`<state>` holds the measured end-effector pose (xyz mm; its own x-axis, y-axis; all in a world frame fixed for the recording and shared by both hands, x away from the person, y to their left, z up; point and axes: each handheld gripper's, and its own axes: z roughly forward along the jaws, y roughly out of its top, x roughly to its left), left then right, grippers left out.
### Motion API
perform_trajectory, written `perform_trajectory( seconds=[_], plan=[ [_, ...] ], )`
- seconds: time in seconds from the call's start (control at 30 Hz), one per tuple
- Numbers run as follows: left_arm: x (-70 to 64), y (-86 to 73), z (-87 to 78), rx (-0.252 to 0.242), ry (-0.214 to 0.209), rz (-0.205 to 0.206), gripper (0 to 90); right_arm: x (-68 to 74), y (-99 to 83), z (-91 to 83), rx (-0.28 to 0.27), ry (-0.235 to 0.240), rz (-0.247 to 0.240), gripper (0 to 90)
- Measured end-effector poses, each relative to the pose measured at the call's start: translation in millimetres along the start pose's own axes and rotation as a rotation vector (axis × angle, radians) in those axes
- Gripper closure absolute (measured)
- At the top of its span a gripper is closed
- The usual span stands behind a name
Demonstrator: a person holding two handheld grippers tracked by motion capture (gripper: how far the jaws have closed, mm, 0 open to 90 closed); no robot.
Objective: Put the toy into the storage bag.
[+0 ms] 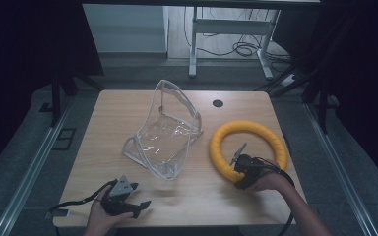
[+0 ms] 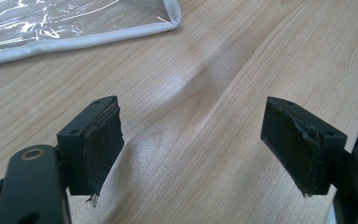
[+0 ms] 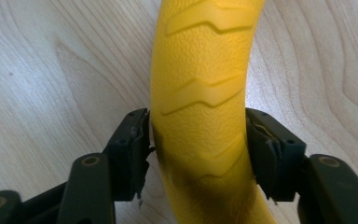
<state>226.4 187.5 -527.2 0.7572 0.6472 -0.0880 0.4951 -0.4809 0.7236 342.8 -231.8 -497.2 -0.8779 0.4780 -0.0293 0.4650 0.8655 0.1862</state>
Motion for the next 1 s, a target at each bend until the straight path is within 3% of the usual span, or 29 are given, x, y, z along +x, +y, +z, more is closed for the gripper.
perform_trajectory(
  seconds=[0.2, 0.23, 0.4, 1.0],
  plan=[
    [-0.2, 0.0, 0.3, 0.000, -0.002, -0.002, 20.4, -3.7, 2.6, 3.1, 0.029, 0.018, -0.015, 47.5],
    [-0.2, 0.2, 0.0, -0.002, -0.003, -0.003, 20.3, -5.6, 3.3, 3.1, 0.035, 0.035, -0.040, 48.9],
    [-0.1, 0.1, -0.4, 0.000, -0.001, 0.000, 20.4, -8.6, 8.4, 2.6, 0.069, 0.060, -0.073, 50.2],
    [0.3, 0.8, -0.9, -0.010, -0.006, -0.008, 20.4, -29.5, 7.9, -54.2, -0.186, 0.156, 0.012, 51.4]
  ],
)
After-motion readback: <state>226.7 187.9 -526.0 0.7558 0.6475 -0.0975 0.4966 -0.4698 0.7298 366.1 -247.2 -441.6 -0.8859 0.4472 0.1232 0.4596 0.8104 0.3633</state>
